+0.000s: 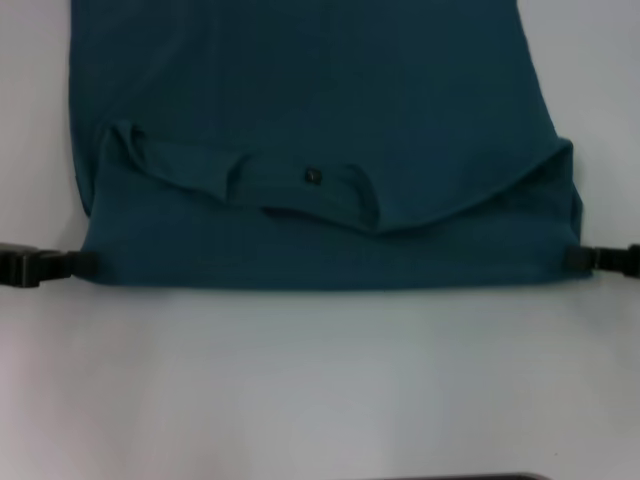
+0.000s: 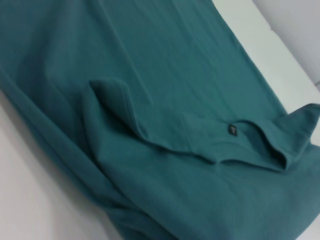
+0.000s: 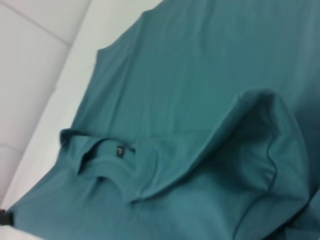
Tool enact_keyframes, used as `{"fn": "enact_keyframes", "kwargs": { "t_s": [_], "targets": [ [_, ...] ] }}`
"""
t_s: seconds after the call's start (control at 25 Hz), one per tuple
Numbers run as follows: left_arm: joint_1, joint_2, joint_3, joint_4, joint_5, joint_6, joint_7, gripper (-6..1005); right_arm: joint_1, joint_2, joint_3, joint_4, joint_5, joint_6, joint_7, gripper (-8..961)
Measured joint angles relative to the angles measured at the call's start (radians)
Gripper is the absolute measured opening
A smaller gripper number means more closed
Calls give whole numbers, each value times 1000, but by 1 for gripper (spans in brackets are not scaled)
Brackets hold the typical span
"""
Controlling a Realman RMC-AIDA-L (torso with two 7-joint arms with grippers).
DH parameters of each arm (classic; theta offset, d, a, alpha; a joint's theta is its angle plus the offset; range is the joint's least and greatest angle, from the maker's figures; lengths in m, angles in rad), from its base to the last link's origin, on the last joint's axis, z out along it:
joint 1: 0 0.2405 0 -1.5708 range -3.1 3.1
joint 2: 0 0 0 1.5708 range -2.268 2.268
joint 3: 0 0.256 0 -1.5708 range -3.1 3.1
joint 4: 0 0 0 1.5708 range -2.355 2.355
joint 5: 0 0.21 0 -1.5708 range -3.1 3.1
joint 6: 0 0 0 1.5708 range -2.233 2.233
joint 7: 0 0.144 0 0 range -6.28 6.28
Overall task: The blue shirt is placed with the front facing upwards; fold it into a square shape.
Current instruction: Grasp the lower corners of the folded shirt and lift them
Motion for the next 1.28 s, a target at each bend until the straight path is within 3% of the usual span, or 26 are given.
{"fn": "enact_keyframes", "kwargs": {
  "t_s": [0.56,1.28],
  "targets": [
    [73,11,-8,-3,2,138,44,-1,-158,6,62,-10,-8,-168,-173,43],
    [172,16,-39,8,9,201,113,0,-240,18,72,-2,-32,-214,-246,43]
  ]
}}
